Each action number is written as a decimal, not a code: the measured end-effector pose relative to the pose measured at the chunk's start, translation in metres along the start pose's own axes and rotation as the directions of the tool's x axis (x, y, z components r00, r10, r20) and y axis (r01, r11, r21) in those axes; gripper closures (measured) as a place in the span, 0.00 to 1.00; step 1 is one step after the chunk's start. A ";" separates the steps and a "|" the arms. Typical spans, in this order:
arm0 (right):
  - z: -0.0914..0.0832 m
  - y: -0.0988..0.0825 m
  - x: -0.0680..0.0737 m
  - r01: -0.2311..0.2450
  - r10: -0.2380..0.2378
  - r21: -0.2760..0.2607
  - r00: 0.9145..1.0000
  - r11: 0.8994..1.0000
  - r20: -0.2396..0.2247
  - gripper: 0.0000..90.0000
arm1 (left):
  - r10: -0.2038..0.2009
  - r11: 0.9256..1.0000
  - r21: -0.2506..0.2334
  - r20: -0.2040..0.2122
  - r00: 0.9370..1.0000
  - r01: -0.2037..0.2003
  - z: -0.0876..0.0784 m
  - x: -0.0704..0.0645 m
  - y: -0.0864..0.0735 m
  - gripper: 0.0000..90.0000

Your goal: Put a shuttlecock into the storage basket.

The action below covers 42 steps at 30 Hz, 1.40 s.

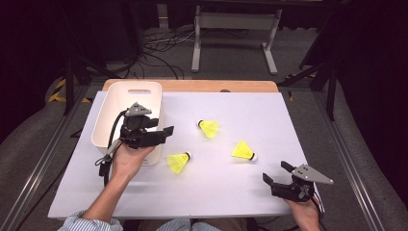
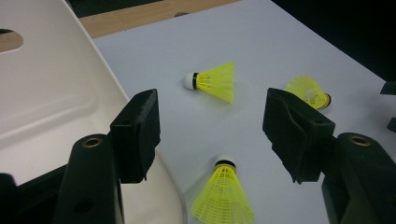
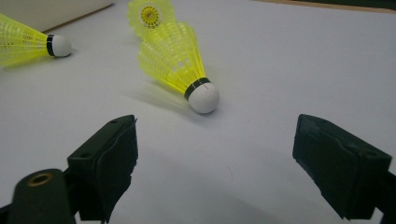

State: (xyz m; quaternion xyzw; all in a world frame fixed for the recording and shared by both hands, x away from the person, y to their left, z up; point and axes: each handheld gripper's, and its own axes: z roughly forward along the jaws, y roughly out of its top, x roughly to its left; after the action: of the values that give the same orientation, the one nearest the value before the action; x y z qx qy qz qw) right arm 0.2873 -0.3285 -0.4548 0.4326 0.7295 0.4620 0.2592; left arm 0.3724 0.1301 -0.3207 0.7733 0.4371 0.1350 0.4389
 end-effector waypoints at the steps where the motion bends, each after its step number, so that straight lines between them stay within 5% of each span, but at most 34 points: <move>1: 0.000 0.000 0.000 0.001 -0.001 -0.001 1.000 1.000 0.000 0.16 | 0.007 1.000 0.002 0.003 1.000 -0.007 0.001 -0.001 0.000 0.42; 21: 0.000 0.000 0.000 0.001 -0.001 0.003 1.000 1.000 -0.005 0.16 | 0.086 0.991 0.097 0.019 0.996 -0.087 0.017 -0.019 0.000 0.45; 42: 0.000 0.000 0.000 0.004 -0.004 0.002 1.000 1.000 -0.011 0.16 | 0.070 0.979 0.191 0.020 0.997 -0.073 0.028 -0.027 -0.010 0.46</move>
State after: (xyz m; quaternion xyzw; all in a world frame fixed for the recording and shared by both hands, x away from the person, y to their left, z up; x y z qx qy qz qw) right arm 0.2873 -0.3281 -0.4549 0.4289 0.7323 0.4630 0.2558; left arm 0.3676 0.0956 -0.3399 0.8281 0.4171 0.1029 0.3602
